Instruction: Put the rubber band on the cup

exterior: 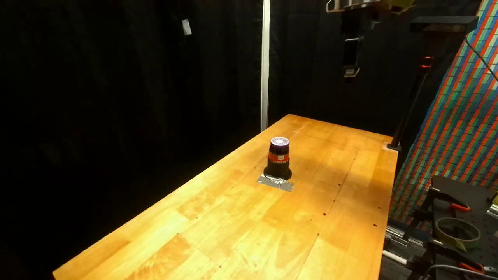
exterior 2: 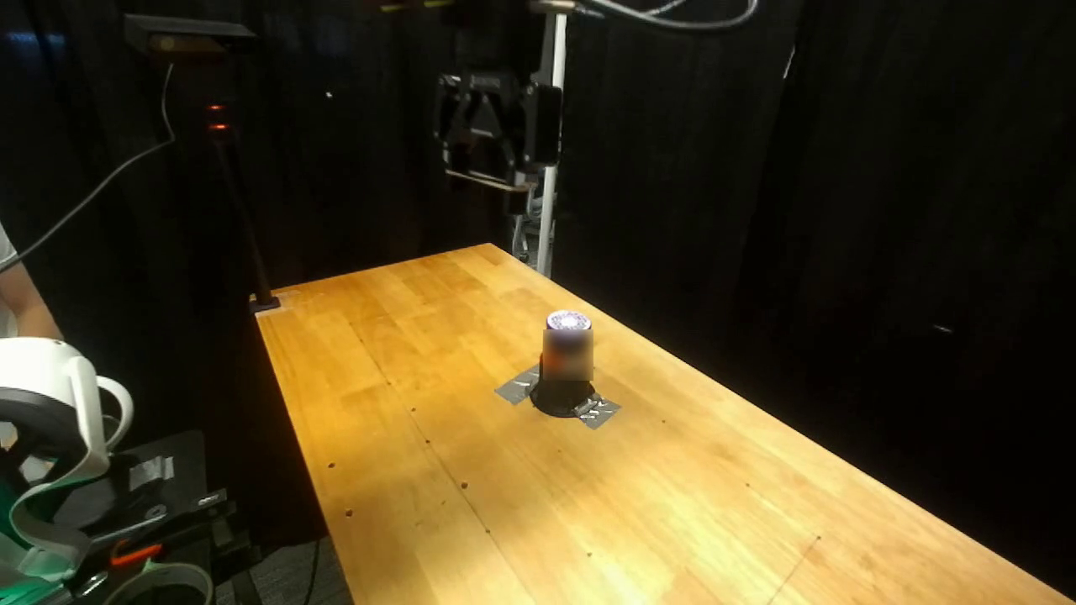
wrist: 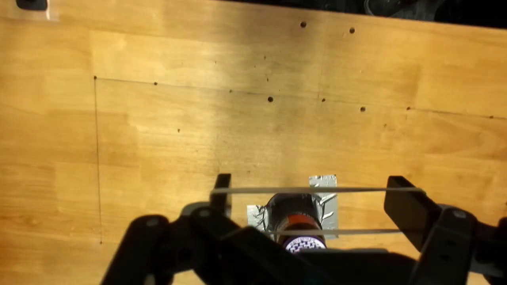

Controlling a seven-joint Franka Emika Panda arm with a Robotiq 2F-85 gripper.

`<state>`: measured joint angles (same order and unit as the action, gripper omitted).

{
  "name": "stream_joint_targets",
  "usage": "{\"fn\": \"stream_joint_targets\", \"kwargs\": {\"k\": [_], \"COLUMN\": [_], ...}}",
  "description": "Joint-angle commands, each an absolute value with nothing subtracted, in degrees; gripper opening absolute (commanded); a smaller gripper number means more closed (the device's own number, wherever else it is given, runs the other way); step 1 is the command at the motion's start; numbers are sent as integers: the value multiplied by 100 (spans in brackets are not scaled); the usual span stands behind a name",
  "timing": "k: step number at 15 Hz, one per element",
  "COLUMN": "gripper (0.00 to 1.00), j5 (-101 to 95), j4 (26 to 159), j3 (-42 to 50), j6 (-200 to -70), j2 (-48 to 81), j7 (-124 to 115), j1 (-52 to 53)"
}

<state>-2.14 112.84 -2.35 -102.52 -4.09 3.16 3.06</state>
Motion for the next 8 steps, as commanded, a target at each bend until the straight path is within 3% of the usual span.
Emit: {"fn": "stream_joint_targets", "kwargs": {"k": [1, 8], "gripper": [100, 100], "j5": [-375, -26], "j4": [10667, 10454], "j3": [-313, -338], "j6": [-10879, -12366], "j2": [504, 1585], "j7": [-127, 31], "j1": [329, 336]}}
